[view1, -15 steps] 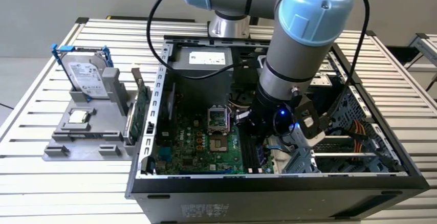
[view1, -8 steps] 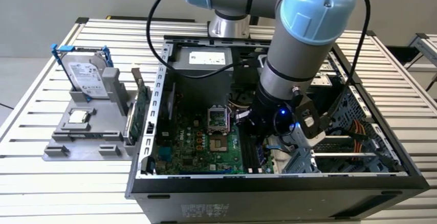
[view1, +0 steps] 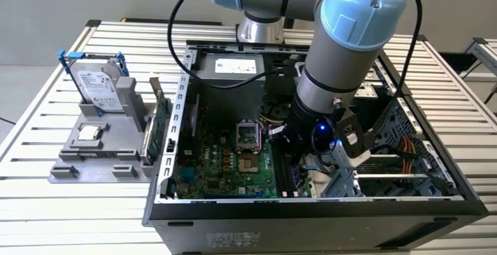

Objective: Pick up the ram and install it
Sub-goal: 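Insert the ram into the slot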

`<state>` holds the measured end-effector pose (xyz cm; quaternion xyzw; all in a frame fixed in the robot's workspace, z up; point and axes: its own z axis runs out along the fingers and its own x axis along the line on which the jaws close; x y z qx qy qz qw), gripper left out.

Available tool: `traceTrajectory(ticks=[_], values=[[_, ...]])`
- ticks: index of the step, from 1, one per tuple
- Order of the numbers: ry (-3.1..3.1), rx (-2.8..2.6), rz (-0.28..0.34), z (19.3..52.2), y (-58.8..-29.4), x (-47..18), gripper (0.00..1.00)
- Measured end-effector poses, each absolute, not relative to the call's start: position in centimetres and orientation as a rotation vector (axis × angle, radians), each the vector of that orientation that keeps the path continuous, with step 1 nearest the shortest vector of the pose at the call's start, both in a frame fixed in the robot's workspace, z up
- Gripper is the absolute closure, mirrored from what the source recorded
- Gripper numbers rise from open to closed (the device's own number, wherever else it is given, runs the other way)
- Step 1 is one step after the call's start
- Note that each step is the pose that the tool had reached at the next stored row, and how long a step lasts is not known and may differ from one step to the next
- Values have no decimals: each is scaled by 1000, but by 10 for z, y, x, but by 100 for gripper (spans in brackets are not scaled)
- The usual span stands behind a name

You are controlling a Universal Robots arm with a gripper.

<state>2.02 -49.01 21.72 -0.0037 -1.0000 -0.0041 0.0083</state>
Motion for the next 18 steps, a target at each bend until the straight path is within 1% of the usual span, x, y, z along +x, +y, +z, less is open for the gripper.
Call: traceTrajectory(ticks=[18], values=[[-3122, -65, -13, 215, -488, 20, 100]])
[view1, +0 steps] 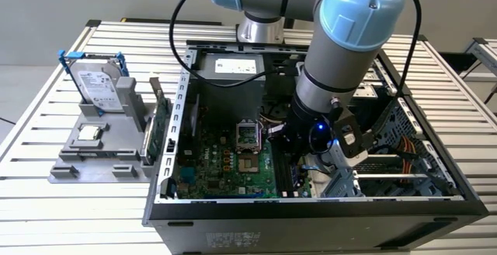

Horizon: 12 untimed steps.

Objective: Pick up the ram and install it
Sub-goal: 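Insert the ram into the slot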

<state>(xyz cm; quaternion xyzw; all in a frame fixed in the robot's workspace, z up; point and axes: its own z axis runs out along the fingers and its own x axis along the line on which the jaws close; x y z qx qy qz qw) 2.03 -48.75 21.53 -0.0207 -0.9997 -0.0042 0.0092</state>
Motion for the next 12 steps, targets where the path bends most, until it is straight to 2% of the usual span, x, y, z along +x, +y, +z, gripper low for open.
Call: traceTrajectory(ticks=[12], values=[[-3121, -19, -13, 215, -488, 20, 100]])
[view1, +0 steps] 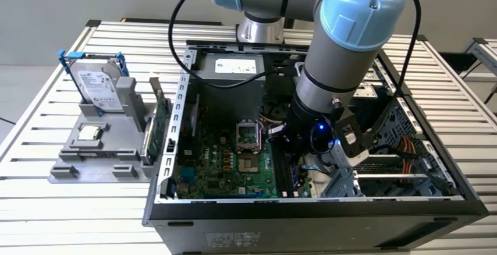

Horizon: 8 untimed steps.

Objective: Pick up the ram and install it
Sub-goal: 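Insert the ram into the slot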

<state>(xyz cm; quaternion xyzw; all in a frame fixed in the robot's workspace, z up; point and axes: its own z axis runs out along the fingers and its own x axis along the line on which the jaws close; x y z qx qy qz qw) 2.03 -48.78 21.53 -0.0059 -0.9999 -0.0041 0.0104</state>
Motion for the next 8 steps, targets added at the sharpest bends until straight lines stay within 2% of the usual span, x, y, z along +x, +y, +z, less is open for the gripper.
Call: traceTrajectory(ticks=[8], values=[[-3114, -19, -12, 215, -489, 21, 100]])
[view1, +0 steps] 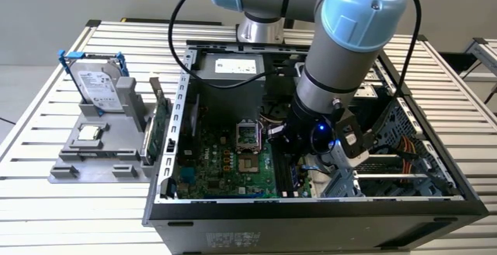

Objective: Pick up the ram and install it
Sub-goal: 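Insert the ram into the slot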

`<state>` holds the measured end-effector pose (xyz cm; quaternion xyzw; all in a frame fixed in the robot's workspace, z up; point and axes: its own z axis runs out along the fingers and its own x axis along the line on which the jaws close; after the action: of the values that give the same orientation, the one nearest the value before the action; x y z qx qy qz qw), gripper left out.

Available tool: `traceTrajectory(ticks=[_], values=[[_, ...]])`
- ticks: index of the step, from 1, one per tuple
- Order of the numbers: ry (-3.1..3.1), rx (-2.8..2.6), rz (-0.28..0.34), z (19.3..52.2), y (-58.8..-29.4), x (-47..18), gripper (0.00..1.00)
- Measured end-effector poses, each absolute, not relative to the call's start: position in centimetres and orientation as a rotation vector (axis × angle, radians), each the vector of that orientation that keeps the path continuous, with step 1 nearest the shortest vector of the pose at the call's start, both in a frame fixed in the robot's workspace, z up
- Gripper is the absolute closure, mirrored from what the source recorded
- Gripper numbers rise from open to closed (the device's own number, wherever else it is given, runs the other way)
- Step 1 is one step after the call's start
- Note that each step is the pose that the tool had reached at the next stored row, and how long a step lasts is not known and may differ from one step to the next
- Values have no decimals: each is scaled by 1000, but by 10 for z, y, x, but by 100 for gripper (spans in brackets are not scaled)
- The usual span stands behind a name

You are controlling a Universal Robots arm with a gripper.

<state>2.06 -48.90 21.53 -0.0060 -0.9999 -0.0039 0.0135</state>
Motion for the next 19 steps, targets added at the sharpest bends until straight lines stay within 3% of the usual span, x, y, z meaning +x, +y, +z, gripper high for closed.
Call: traceTrajectory(ticks=[19], values=[[-3114, -15, -12, 215, -489, 23, 100]])
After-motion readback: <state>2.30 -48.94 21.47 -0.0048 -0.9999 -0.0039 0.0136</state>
